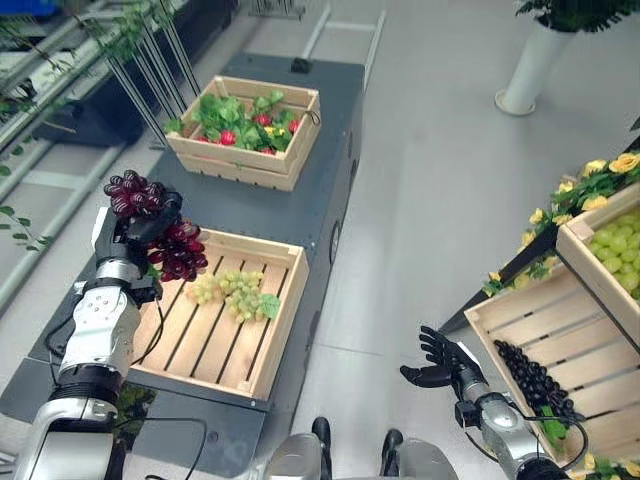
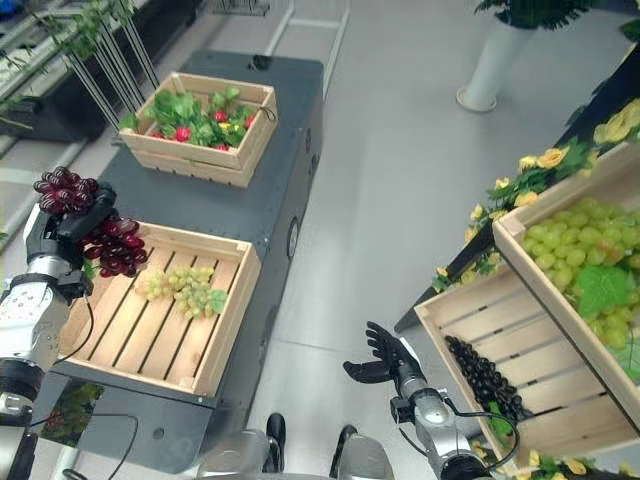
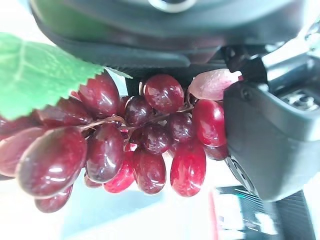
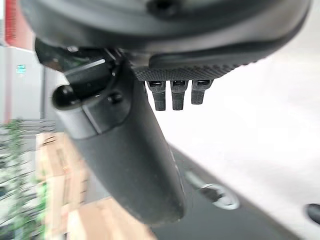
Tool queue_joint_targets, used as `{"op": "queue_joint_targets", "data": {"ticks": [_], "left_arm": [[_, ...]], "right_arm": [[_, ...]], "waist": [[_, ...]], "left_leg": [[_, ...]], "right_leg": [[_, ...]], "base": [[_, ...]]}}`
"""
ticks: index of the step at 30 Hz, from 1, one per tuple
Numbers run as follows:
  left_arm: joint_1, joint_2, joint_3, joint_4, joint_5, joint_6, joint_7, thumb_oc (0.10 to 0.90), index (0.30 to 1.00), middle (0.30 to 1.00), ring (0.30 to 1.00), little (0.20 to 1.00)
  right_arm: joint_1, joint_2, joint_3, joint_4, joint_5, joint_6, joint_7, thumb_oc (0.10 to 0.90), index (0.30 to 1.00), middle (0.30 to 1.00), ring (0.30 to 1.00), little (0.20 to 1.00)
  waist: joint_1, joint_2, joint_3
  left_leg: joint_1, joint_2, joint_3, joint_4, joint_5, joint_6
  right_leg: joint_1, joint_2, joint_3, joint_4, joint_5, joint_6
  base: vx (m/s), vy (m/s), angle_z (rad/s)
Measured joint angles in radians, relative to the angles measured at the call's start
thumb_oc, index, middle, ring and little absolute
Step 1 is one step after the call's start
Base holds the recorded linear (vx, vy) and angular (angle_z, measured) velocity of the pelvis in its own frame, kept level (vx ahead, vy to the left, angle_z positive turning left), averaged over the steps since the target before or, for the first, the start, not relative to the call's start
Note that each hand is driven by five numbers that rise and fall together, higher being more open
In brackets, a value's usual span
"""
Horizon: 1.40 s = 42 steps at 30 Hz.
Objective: Pick up the fruits from the basket on one side to the basket on the other side
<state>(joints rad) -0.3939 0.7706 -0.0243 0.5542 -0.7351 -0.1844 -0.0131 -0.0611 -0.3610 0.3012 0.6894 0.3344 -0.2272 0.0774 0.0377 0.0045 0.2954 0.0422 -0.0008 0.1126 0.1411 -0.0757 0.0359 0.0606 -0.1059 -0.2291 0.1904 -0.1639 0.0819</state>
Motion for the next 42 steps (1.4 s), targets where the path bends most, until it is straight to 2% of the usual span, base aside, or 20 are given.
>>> {"op": "queue_joint_targets", "data": {"ticks": [6, 11, 15, 18, 27, 33, 42], "left_arm": [[0.007, -0.017, -0.002, -0.205, -0.068, 0.012, -0.089, 0.4, 0.3, 0.3, 0.3, 0.3], [-0.014, -0.024, -0.028, -0.261, -0.106, 0.013, -0.117, 0.4, 0.3, 0.3, 0.3, 0.3], [-0.073, -0.061, -0.096, -0.251, -0.145, 0.013, -0.137, 0.4, 0.3, 0.3, 0.3, 0.3], [-0.109, -0.108, -0.141, -0.253, -0.144, 0.012, -0.168, 0.4, 0.3, 0.3, 0.3, 0.3], [-0.207, -0.145, -0.255, -0.259, -0.132, 0.018, -0.211, 0.4, 0.3, 0.3, 0.3, 0.3], [-0.298, -0.16, -0.322, -0.259, -0.13, 0.03, -0.235, 0.4, 0.3, 0.3, 0.3, 0.3], [-0.328, -0.174, -0.327, -0.259, -0.123, 0.037, -0.256, 0.4, 0.3, 0.3, 0.3, 0.3]], "right_arm": [[-0.031, -0.012, 0.031, -0.245, 0.001, 0.063, 0.001, 0.8, 0.9, 0.9, 0.9, 0.9], [-0.117, -0.04, 0.047, -0.393, 0.12, 0.117, 0.063, 0.8, 0.9, 0.9, 0.9, 0.9], [-0.224, -0.042, 0.077, -0.444, 0.193, 0.15, 0.104, 0.8, 0.9, 0.9, 0.9, 0.9], [-0.33, -0.04, 0.088, -0.465, 0.244, 0.204, 0.12, 0.8, 0.9, 0.9, 0.9, 0.9], [-0.521, -0.033, 0.101, -0.464, 0.388, 0.305, 0.14, 0.8, 0.9, 0.9, 0.9, 0.9], [-0.591, -0.023, 0.114, -0.443, 0.455, 0.349, 0.122, 0.8, 0.9, 0.9, 0.9, 0.9], [-0.612, 0.009, 0.148, -0.427, 0.584, 0.38, 0.097, 0.8, 0.9, 0.9, 0.9, 0.9]], "waist": [[-0.006, -0.001, -0.04], [-0.013, 0.001, -0.073], [-0.015, 0.001, -0.073], [-0.019, 0.001, -0.074], [-0.019, 0.003, -0.076], [-0.014, 0.003, -0.076], [-0.018, 0.003, -0.077]], "left_leg": [[0.052, -0.008, -0.002, -0.119, 0.054, 0.006], [0.072, -0.015, -0.002, -0.196, 0.095, 0.007], [0.086, -0.013, -0.004, -0.228, 0.115, 0.005], [0.086, -0.013, -0.004, -0.229, 0.118, 0.004], [0.085, -0.011, -0.007, -0.229, 0.119, 0.003], [0.086, -0.011, -0.014, -0.229, 0.12, 0.002], [0.089, -0.01, -0.017, -0.229, 0.122, 0.0]], "right_leg": [[0.066, 0.016, 0.007, -0.167, 0.086, 0.009], [0.093, 0.026, 0.028, -0.28, 0.153, 0.014], [0.088, 0.031, 0.032, -0.28, 0.158, 0.013], [0.087, 0.033, 0.033, -0.28, 0.162, 0.013], [0.088, 0.034, 0.031, -0.28, 0.162, 0.011], [0.092, 0.034, 0.028, -0.28, 0.162, 0.01], [0.095, 0.034, 0.027, -0.28, 0.162, 0.01]], "base": [[-0.03, -0.066, -0.05], [-0.03, -0.074, -0.13], [-0.04, -0.065, -0.05], [-0.01, -0.059, 0.0], [0.0, -0.054, 0.0], [-0.01, -0.036, 0.03], [0.0, 0.0, 0.0]]}}
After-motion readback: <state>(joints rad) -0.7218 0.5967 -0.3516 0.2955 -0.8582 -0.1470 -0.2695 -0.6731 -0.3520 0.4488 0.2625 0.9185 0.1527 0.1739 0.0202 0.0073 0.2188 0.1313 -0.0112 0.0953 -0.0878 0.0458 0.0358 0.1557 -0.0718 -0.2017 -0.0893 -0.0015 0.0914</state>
